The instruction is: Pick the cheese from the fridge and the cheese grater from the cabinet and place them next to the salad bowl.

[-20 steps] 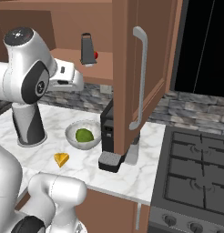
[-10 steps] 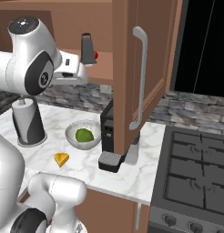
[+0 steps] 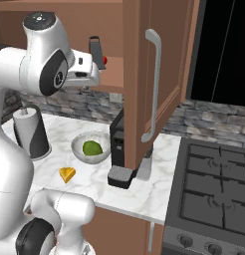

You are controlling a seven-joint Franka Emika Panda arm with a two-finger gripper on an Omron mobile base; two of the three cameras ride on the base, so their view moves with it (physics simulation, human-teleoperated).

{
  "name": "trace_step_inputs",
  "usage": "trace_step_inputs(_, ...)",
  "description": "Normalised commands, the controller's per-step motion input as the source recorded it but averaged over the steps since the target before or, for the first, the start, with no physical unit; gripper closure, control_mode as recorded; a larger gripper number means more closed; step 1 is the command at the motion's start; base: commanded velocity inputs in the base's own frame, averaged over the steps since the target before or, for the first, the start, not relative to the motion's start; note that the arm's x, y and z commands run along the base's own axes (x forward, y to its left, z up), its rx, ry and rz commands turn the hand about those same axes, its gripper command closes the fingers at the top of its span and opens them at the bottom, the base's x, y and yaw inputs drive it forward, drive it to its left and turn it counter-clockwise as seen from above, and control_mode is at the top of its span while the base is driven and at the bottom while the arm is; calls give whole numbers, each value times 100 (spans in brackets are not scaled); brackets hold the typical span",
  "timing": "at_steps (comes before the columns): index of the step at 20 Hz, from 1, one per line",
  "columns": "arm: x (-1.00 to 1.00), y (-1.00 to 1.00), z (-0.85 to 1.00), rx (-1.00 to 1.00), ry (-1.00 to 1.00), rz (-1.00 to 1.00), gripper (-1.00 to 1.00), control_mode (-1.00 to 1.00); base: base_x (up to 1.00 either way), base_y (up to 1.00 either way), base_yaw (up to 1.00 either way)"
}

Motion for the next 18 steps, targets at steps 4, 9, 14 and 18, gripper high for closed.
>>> trace_step_inputs(4, 21, 0, 0, 2, -13, 17, -100, -100, 0, 0, 0)
trace_step_inputs(9, 20, 0, 10, 0, -4, 6, -100, -100, 0, 0, 0)
trace_step_inputs(14, 23, 0, 11, 0, 0, 0, -100, -100, 0, 0, 0)
trace_step_inputs(18, 30, 2, 15, 0, 0, 0, -100, -100, 0, 0, 0)
